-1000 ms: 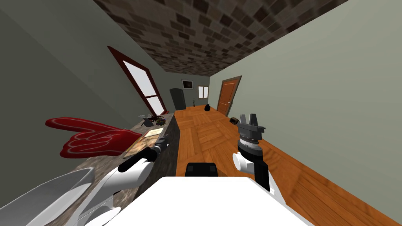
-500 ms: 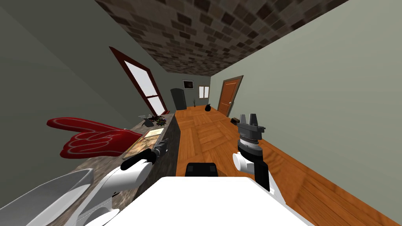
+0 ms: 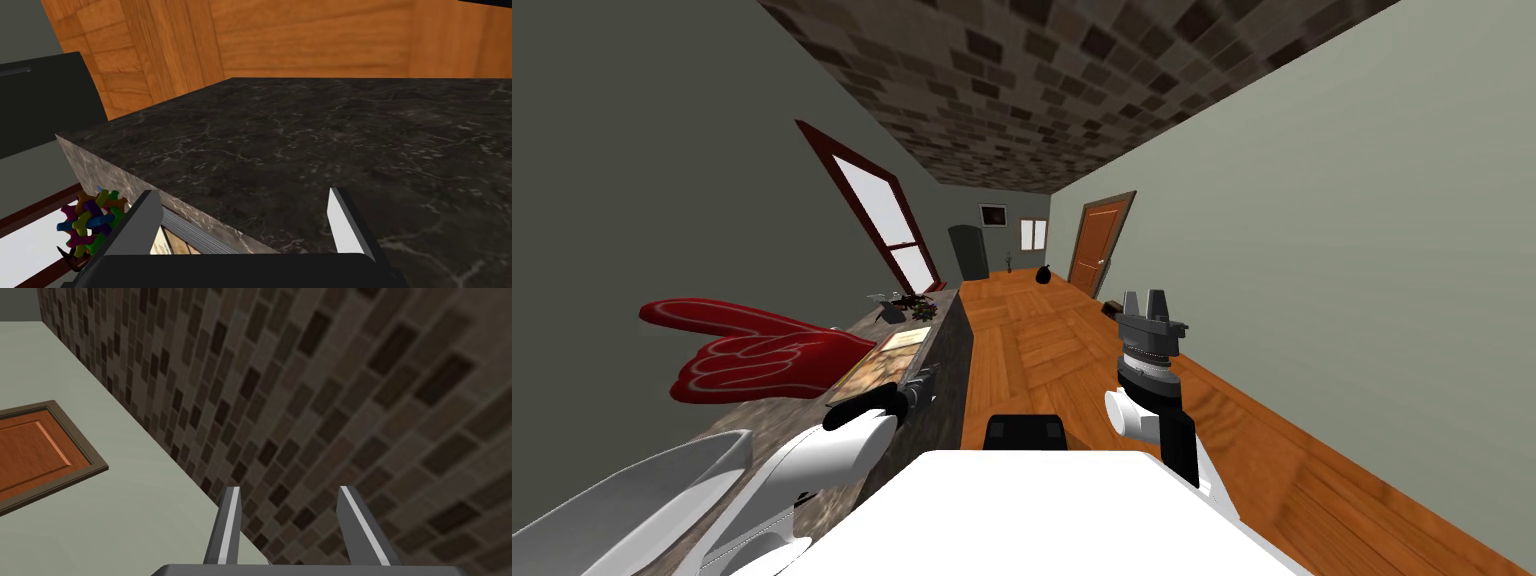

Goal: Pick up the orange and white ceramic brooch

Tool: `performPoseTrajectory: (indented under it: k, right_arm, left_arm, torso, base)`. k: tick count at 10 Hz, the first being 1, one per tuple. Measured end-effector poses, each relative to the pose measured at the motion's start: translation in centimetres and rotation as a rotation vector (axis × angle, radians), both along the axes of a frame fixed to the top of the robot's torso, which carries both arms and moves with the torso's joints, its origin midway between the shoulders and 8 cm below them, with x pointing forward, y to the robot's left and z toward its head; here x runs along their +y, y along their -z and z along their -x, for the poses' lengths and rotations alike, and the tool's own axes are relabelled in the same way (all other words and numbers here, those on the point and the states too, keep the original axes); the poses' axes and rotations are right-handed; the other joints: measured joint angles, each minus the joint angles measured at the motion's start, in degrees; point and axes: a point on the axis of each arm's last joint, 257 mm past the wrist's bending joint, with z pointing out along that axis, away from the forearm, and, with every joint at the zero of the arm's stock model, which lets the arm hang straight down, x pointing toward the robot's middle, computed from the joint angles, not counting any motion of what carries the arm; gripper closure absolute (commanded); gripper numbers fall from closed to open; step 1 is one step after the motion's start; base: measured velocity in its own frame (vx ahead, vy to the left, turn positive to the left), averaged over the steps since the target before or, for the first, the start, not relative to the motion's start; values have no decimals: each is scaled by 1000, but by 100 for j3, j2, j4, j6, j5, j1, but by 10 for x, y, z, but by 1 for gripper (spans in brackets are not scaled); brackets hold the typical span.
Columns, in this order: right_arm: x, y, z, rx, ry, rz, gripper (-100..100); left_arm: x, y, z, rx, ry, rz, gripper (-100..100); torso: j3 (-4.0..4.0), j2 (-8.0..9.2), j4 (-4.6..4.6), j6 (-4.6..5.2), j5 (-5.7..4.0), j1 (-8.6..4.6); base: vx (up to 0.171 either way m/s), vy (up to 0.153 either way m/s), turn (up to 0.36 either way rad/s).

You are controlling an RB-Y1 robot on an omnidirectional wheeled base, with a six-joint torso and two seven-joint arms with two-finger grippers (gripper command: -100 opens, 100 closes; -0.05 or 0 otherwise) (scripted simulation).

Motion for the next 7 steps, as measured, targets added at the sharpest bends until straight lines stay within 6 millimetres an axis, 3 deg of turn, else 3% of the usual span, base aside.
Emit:
performPoseTrajectory:
  k: [7]
  right_arm:
    - [0, 0, 0, 0, 0, 0, 0]
  left_arm:
    - [-9, 36, 68, 244, -14, 73, -100]
  torso:
    - [-3, -4, -1, 1, 1, 6]
  base:
    - [36, 27, 34]
